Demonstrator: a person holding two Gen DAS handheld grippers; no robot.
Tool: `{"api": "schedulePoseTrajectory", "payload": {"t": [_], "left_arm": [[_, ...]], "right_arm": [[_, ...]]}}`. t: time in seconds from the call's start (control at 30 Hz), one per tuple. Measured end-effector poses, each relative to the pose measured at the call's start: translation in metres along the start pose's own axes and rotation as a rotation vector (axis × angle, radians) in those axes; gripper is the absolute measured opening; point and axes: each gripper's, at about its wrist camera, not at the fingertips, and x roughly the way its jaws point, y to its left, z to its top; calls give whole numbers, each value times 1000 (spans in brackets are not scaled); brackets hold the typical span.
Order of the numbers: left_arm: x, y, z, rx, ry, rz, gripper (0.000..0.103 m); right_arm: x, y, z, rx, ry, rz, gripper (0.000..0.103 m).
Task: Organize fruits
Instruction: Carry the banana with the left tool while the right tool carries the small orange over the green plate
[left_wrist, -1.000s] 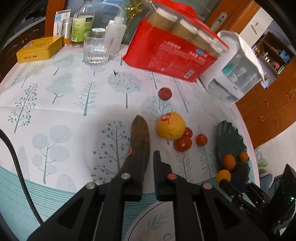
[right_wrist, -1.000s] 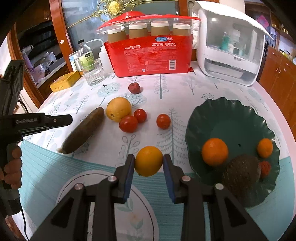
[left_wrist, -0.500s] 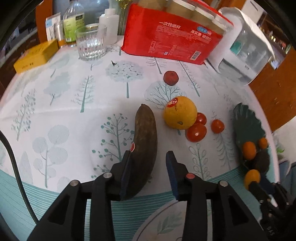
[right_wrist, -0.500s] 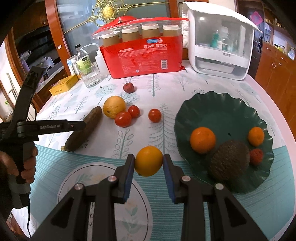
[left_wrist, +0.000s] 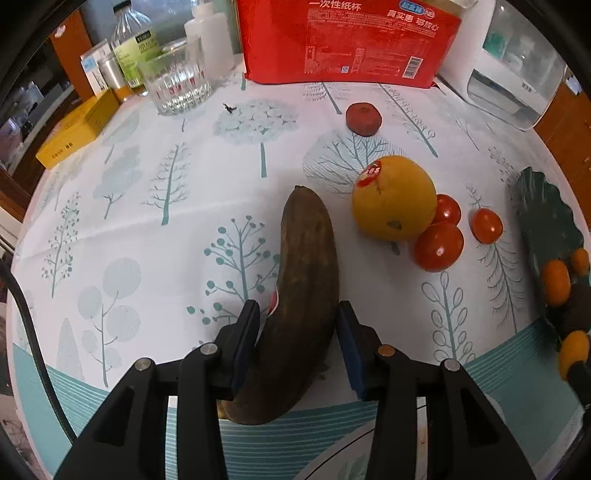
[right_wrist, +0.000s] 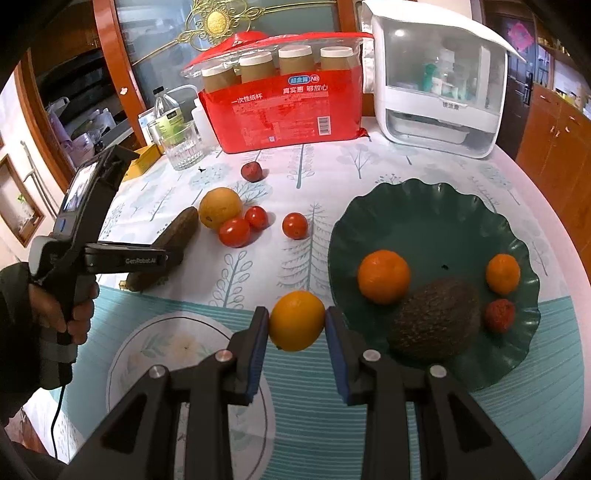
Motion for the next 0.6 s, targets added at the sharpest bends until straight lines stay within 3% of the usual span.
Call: {"api": "schedulePoseTrajectory", "payload": {"t": [0.17, 0.6], "left_arm": [[-4, -4, -5, -33, -11, 56, 35], [-39, -24, -26, -200, -12, 44, 32]], "right_arm": [[-7, -13, 2, -28, 1, 35, 32], [-29, -59, 11, -86, -10, 102, 32]]}}
